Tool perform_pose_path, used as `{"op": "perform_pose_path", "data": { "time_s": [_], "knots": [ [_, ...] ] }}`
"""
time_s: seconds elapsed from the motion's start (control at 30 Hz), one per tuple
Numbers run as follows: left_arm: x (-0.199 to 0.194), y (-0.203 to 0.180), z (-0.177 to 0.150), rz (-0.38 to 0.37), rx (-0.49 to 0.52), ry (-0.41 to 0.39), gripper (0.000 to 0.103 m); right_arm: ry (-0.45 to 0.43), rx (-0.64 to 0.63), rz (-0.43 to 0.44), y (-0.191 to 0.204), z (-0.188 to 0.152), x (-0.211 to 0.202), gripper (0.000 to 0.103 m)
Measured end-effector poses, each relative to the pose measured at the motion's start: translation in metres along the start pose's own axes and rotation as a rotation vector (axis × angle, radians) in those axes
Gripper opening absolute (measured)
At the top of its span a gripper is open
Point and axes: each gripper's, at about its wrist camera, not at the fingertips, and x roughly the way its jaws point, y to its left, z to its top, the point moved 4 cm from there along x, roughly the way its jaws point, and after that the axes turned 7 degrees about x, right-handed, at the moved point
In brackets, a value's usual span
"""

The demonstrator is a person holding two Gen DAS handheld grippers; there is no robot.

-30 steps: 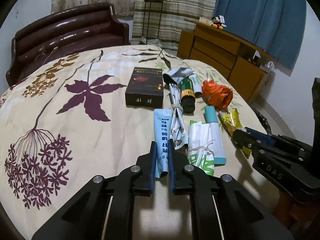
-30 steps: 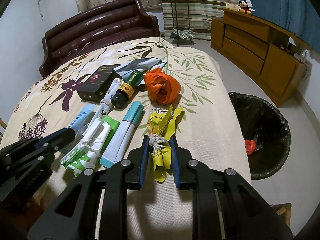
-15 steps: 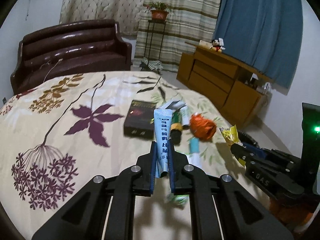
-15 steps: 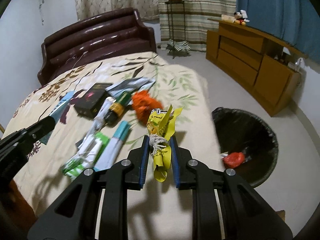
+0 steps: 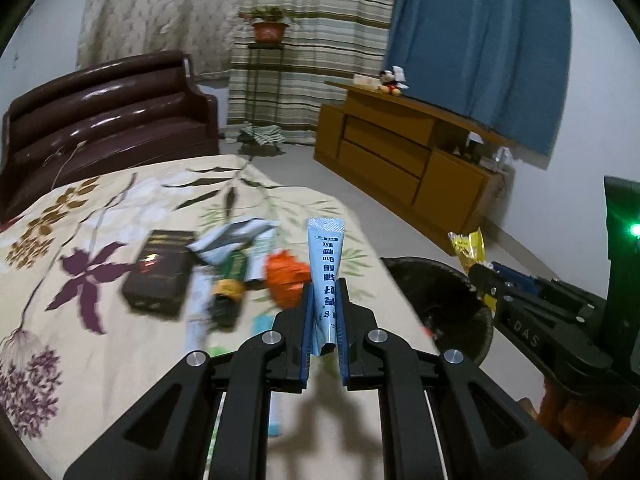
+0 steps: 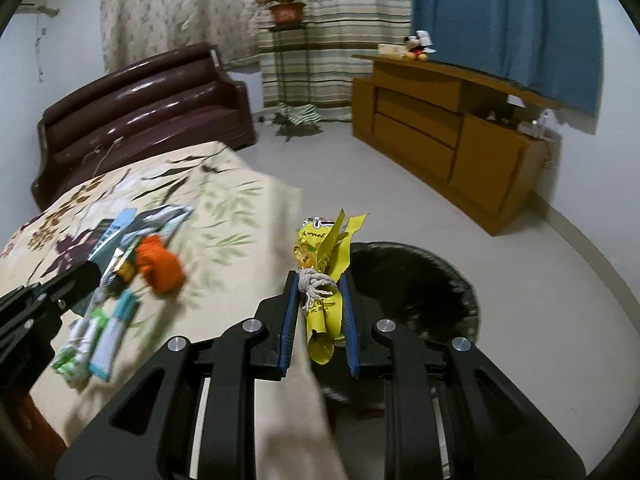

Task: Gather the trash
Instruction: 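Carry the yellow wrapper and blue tube over the bin and open both tools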

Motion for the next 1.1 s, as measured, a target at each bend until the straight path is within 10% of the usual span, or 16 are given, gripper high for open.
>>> {"op": "perform_pose_path", "data": {
  "time_s": [1.1],
  "knots": [
    [0.113, -0.106, 0.024, -0.029, 0.168, 0.139, 0.012, 0.026, 0.129, -0.027, -0.106, 0.015, 0.06, 0.02]
  ]
}}
